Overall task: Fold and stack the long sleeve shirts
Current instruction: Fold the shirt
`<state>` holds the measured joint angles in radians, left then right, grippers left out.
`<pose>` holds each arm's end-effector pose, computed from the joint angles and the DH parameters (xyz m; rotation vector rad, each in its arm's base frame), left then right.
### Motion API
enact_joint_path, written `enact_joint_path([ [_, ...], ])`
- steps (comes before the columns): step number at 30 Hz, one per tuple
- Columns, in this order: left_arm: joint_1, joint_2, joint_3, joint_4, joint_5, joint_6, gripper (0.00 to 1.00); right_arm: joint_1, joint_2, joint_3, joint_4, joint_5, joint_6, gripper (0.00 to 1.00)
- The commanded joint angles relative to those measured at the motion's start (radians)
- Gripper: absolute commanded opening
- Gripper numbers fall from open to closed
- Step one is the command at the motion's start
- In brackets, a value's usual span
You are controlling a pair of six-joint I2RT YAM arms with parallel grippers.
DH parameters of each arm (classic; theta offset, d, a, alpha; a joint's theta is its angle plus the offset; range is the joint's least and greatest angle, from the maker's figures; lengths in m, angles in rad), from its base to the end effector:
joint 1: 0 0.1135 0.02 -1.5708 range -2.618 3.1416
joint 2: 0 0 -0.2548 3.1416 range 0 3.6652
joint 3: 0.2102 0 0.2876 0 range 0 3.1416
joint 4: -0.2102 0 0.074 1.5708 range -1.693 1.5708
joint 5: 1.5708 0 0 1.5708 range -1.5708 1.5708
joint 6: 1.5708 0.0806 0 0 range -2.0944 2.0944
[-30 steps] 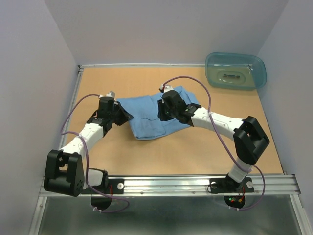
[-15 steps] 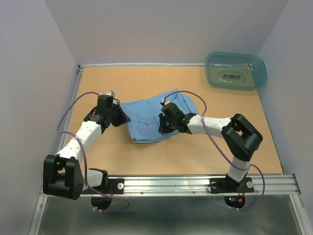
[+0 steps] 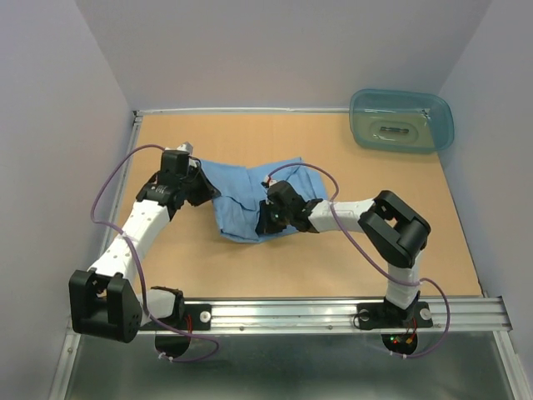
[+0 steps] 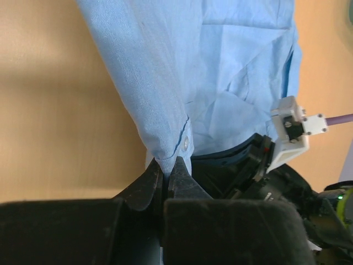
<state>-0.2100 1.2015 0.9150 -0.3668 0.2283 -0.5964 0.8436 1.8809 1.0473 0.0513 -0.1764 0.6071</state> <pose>0.3247 -0.0879 0.2365 -0.3126 2.2736 -0.6857 0.2820 0.3381 0.0801 -0.3904 2.4985 0.8647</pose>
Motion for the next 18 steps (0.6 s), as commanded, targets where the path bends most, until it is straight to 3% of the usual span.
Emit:
enact_joint_path([
  [1, -0.003, -0.010, 0.082, -0.009, 0.019, 0.024, 0.00, 0.031, 0.064, 0.078, 0.073, -0.081, 0.023, 0.12],
  [10, -0.051, 0.070, 0.165, -0.008, 0.029, 0.017, 0.00, 0.034, 0.155, 0.140, 0.163, -0.161, 0.079, 0.12],
  [18, -0.164, 0.167, 0.226, -0.007, -0.067, 0.012, 0.00, 0.034, 0.152, 0.105, 0.234, -0.147, 0.131, 0.15],
])
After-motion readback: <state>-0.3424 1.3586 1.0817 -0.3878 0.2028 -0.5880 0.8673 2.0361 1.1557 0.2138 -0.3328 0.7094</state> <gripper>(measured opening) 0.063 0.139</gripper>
